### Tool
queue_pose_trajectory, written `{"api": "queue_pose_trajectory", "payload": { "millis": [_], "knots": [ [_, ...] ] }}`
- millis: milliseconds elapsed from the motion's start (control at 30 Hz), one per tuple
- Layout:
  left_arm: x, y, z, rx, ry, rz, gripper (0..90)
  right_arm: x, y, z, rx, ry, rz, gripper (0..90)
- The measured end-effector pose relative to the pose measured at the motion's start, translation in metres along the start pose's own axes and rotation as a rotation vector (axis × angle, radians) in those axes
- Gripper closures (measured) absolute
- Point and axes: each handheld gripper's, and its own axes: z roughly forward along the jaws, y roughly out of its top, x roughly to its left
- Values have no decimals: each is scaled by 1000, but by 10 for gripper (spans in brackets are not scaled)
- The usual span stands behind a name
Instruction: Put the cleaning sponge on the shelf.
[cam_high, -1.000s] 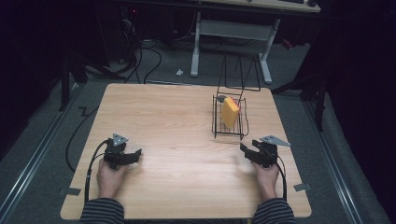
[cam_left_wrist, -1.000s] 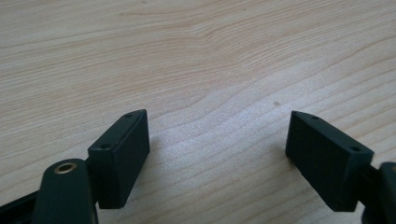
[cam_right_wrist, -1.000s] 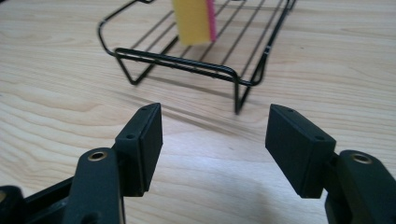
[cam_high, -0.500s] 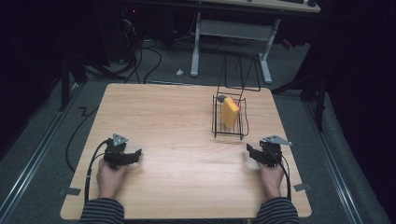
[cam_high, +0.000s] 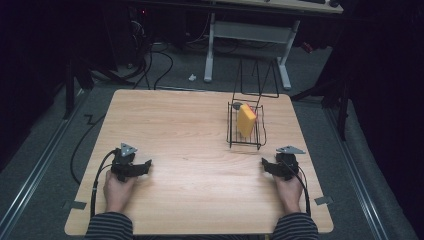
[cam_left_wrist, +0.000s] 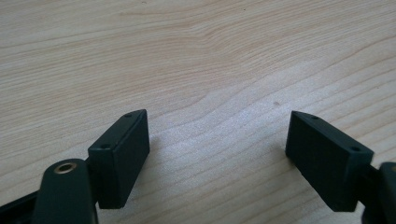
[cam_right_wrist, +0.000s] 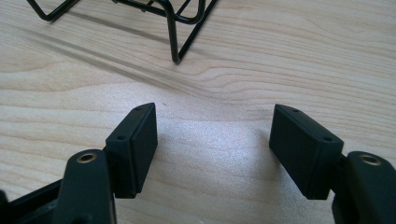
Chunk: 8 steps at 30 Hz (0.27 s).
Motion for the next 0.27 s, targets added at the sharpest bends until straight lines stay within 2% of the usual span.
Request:
{"api": "queue_pose_trajectory", "payload": {
  "millis": [267],
  "knots": [
    [0,0,0,0,0,0,222,0,0,0,1,-5,4,324]
  ]
}}
